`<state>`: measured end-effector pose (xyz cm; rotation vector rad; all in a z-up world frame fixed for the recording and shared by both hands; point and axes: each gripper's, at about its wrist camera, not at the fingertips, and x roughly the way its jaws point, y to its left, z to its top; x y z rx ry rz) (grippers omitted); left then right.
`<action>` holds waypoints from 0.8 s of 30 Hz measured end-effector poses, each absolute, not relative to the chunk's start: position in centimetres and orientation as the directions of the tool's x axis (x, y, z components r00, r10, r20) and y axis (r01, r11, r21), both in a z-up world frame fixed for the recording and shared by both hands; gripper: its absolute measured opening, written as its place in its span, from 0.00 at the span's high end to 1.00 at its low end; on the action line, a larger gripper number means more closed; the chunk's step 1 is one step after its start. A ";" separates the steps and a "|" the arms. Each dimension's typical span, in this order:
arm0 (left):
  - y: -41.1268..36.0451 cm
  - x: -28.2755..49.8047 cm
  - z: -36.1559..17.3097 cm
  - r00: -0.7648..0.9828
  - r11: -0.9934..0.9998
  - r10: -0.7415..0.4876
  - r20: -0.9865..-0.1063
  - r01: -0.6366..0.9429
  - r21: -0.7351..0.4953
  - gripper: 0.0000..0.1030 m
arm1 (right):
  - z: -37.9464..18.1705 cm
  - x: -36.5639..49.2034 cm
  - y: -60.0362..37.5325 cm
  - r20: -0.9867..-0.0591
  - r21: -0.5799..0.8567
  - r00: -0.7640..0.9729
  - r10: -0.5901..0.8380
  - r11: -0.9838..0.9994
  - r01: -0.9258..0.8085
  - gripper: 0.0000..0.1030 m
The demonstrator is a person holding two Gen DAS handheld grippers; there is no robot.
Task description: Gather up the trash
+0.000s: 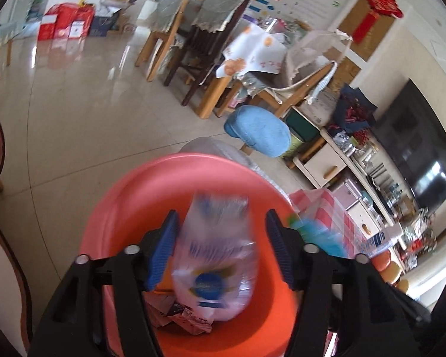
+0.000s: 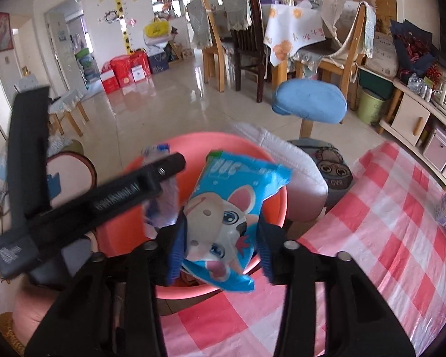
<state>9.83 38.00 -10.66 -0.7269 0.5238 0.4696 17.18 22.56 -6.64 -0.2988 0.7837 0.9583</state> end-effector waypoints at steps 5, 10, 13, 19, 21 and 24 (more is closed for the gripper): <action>38.2 9.2 -10.5 0.769 0.642 0.265 -0.582 -0.591 -0.489 0.18 | -5.8 17.1 19.4 -0.669 0.114 0.413 0.619 0.634 -0.765 0.25; 36.5 9.8 -9.3 0.772 0.698 0.303 -0.559 -0.579 -0.421 0.13 | -5.1 16.9 15.4 -0.645 0.099 0.495 0.582 0.706 -0.701 0.18; 35.2 10.1 -8.6 0.791 0.736 0.289 -0.539 -0.543 -0.403 0.10 | -5.1 16.3 13.0 -0.641 0.066 0.540 0.546 0.740 -0.669 0.18; 32.1 10.2 -7.3 0.821 0.800 0.269 -0.503 -0.482 -0.358 0.07 | -5.0 15.1 8.3 -0.631 0.042 0.604 0.487 0.798 -0.601 0.16; 30.7 10.4 -7.0 0.824 0.822 0.261 -0.502 -0.463 -0.332 0.07 | -5.0 15.0 6.8 -0.634 0.034 0.620 0.463 0.817 -0.575 0.15; 28.7 10.6 -6.3 0.843 0.854 0.240 -0.481 -0.419 -0.308 0.07 | -4.9 14.4 4.6 -0.629 0.022 0.645 0.433 0.840 -0.543 0.15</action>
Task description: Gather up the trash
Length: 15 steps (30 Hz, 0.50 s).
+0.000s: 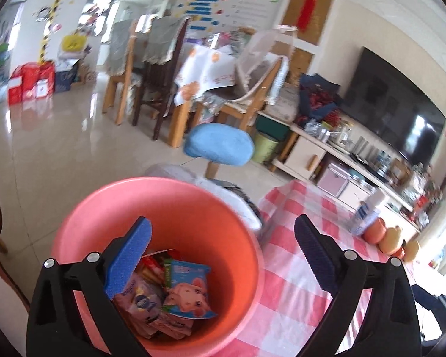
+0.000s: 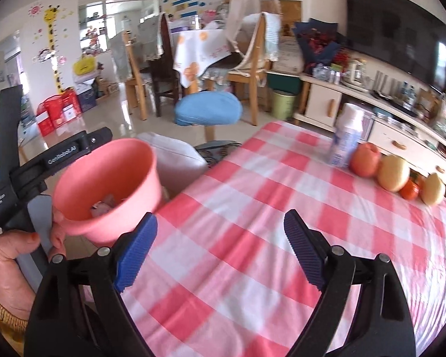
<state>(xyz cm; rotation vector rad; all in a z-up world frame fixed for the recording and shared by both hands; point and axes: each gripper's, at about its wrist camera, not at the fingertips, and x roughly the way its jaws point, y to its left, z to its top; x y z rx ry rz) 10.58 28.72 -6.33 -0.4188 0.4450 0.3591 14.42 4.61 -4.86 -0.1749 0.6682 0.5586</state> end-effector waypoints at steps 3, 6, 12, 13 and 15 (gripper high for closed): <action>26.5 10.6 -5.8 0.864 0.886 0.203 -0.461 -0.363 -0.290 0.07 | -4.5 13.8 2.7 -0.619 0.007 0.669 0.411 0.855 -0.519 0.15; 23.7 10.6 -5.1 0.879 0.922 0.168 -0.447 -0.300 -0.244 0.07 | -4.0 13.0 0.7 -0.603 -0.006 0.696 0.391 0.870 -0.494 0.15; 18.7 10.2 -4.0 0.895 0.962 0.119 -0.430 -0.211 -0.173 0.06 | -3.0 11.8 -3.9 -0.564 -0.004 0.749 0.347 0.906 -0.423 0.13; 18.2 10.1 -3.9 0.897 0.963 0.110 -0.429 -0.203 -0.176 0.06 | -2.8 11.7 -4.4 -0.559 -0.002 0.756 0.342 0.911 -0.413 0.13; 17.2 9.7 -3.7 0.899 0.966 0.099 -0.426 -0.189 -0.175 0.06 | -2.4 11.2 -5.9 -0.539 -0.004 0.779 0.321 0.924 -0.383 0.13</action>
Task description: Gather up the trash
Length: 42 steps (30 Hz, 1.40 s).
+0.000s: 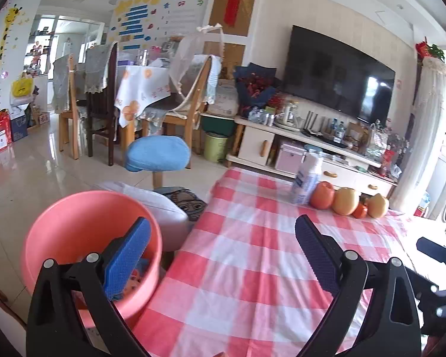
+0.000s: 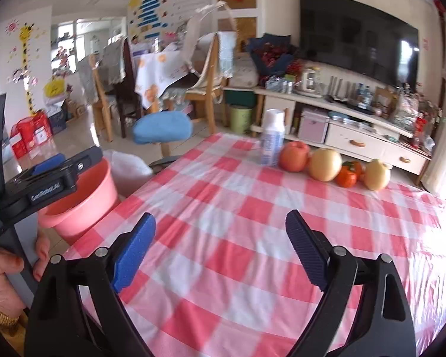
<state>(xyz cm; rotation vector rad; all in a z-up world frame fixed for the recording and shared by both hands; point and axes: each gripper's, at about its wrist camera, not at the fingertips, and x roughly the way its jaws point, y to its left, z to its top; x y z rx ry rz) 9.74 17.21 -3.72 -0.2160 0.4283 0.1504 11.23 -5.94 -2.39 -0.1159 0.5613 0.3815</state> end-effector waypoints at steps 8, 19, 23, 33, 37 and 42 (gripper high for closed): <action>13.1 8.6 -2.3 0.910 0.980 0.066 -0.409 -0.137 -0.146 0.06 | -1.1 9.3 -10.6 -0.453 -0.038 0.857 0.245 0.955 -0.293 0.08; 5.3 6.8 0.4 0.934 0.997 0.018 -0.357 -0.043 -0.062 0.06 | 0.0 7.3 -16.8 -0.367 -0.015 0.911 0.188 0.978 -0.207 0.07; 2.2 6.5 1.4 0.938 1.000 -0.002 -0.345 -0.008 -0.026 0.06 | 0.6 6.6 -19.2 -0.327 -0.017 0.934 0.146 0.987 -0.160 0.07; -4.1 6.3 3.2 0.939 0.998 -0.051 -0.339 0.057 0.006 0.06 | 0.9 5.9 -24.4 -0.283 -0.014 0.957 0.059 0.998 -0.066 0.06; -6.2 6.6 3.1 0.934 0.998 -0.058 -0.352 0.067 0.016 0.06 | 0.8 5.7 -26.0 -0.274 -0.013 0.961 0.031 0.999 -0.036 0.06; -8.1 7.1 2.9 0.927 0.997 -0.075 -0.367 0.082 0.001 0.06 | 0.5 5.9 -27.8 -0.270 -0.005 0.963 0.004 1.000 -0.006 0.05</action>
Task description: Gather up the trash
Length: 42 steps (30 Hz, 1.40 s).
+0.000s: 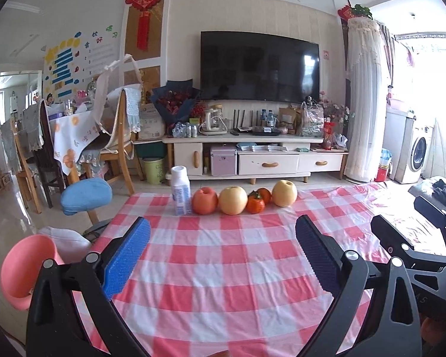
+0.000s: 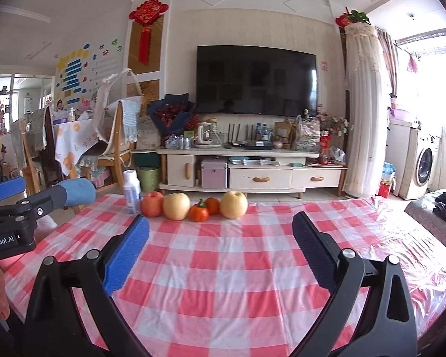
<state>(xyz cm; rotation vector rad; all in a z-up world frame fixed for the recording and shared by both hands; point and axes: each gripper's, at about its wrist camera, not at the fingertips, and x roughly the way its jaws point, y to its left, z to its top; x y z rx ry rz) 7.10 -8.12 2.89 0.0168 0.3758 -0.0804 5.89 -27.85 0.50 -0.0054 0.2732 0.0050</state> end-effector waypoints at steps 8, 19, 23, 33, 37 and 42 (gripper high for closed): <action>-10.3 8.1 2.1 0.918 0.997 -0.068 -0.390 0.078 0.010 0.06 | -0.4 6.2 -29.8 -0.286 0.008 0.958 -0.011 1.000 0.014 0.05; -11.5 8.9 1.3 0.912 0.996 -0.079 -0.402 0.093 0.016 0.06 | -1.1 6.7 -30.6 -0.295 0.012 0.955 -0.012 1.000 0.017 0.04; -11.5 9.1 0.8 0.910 0.996 -0.080 -0.407 0.093 0.011 0.06 | -1.2 7.0 -30.5 -0.300 0.007 0.954 -0.010 1.000 0.013 0.04; -11.1 11.3 -1.9 0.891 0.997 -0.071 -0.449 0.081 0.002 0.06 | -3.1 9.1 -29.8 -0.363 -0.020 0.932 -0.010 1.000 0.003 0.04; -10.7 12.6 -3.5 0.877 0.997 -0.062 -0.477 0.072 0.001 0.06 | -4.1 10.4 -29.3 -0.401 -0.032 0.916 -0.007 0.999 -0.006 0.04; -10.1 15.4 -6.7 0.835 0.999 -0.032 -0.549 0.038 0.000 0.06 | -6.3 13.3 -29.0 -0.490 -0.022 0.872 0.002 1.000 -0.015 0.04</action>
